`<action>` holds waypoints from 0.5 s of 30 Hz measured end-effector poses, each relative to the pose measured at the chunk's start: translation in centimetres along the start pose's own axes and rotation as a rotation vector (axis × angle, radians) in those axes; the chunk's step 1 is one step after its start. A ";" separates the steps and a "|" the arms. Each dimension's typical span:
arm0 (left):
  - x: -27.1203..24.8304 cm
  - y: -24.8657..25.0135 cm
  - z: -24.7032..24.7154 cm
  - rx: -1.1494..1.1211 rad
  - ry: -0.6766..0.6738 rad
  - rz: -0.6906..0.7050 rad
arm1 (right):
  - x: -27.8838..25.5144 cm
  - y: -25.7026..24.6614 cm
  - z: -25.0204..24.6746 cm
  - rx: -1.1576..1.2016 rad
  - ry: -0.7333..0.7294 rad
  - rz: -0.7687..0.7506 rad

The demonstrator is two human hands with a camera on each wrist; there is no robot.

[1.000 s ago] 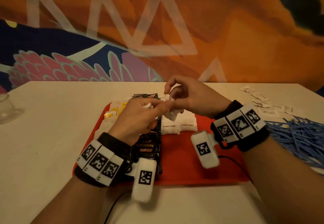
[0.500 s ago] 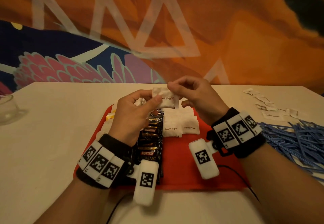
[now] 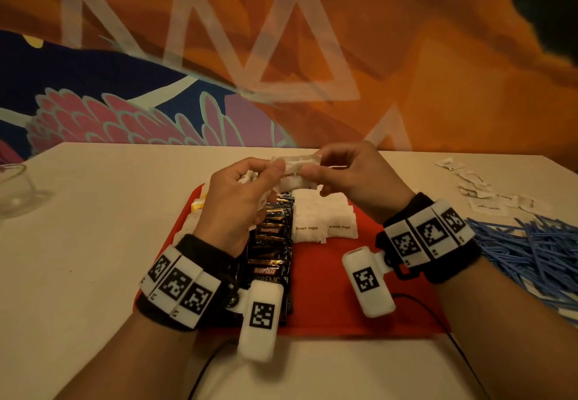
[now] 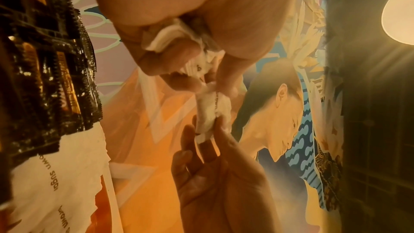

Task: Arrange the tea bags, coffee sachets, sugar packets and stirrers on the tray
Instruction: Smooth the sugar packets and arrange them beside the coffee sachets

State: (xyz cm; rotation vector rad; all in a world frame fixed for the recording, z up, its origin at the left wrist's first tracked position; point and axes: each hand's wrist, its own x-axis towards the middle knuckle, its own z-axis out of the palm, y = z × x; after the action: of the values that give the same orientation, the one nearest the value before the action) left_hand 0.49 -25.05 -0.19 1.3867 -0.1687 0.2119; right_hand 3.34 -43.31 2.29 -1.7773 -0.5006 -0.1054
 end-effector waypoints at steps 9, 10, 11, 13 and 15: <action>-0.1 -0.2 0.4 0.080 0.097 -0.037 | -0.8 -0.2 -2.0 -0.217 -0.066 0.196; -0.1 0.0 0.4 0.063 0.088 -0.056 | -0.8 0.3 -2.5 -0.246 -0.071 0.249; -0.1 0.1 0.3 0.045 0.077 -0.073 | -0.8 1.0 -3.0 -0.281 -0.083 0.308; -0.1 0.0 0.2 0.016 0.059 -0.102 | -0.8 2.4 -3.7 -0.367 -0.124 0.445; 0.0 0.0 0.1 -0.005 0.042 -0.126 | -0.7 3.8 -4.0 -0.432 -0.160 0.569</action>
State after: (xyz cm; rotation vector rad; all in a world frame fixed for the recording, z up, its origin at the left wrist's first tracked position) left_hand 0.47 -25.13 -0.20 1.3815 -0.0467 0.1348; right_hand 4.92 -47.95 -0.30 -2.3001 -0.0657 0.3534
